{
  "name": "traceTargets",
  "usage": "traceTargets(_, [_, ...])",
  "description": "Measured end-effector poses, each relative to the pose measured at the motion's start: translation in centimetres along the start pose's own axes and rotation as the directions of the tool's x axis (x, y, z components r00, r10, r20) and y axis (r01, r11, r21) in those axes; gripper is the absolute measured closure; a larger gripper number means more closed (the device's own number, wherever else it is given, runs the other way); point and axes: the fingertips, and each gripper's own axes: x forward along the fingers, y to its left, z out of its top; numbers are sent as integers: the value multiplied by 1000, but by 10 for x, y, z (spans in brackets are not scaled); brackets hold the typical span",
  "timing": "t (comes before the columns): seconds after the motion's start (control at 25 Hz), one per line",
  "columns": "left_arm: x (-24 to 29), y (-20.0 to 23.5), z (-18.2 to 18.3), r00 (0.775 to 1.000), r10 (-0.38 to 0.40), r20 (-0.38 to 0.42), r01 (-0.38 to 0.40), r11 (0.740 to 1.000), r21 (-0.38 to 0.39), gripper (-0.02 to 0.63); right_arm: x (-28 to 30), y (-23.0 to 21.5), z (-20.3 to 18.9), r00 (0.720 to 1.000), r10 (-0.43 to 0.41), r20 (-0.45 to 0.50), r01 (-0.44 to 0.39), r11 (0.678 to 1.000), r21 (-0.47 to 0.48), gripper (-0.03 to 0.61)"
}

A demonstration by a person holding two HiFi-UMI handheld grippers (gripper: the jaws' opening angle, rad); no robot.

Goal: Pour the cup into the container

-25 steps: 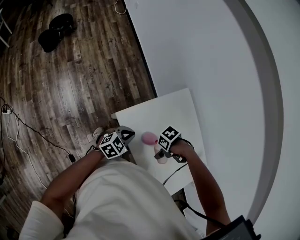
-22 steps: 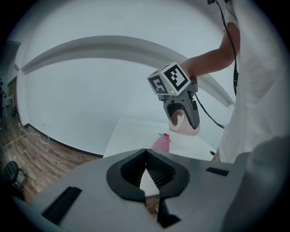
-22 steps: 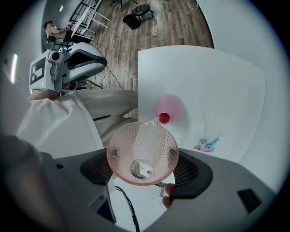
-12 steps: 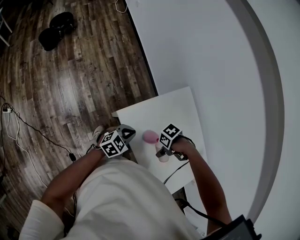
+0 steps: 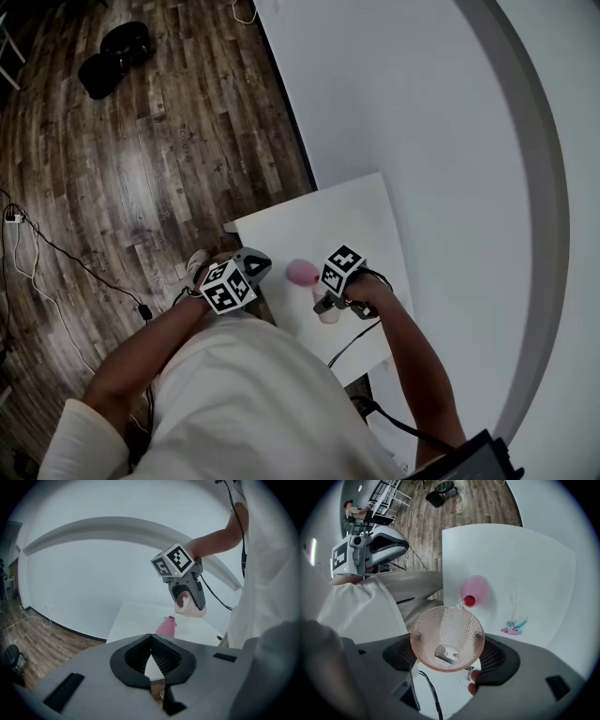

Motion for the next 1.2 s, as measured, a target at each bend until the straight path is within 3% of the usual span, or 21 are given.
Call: traceTargets(1.2, [-3,2,-12,1000,-5,-6,5,1000,-9,603,-3,2,1,998,38,-48,-37,999,12,196])
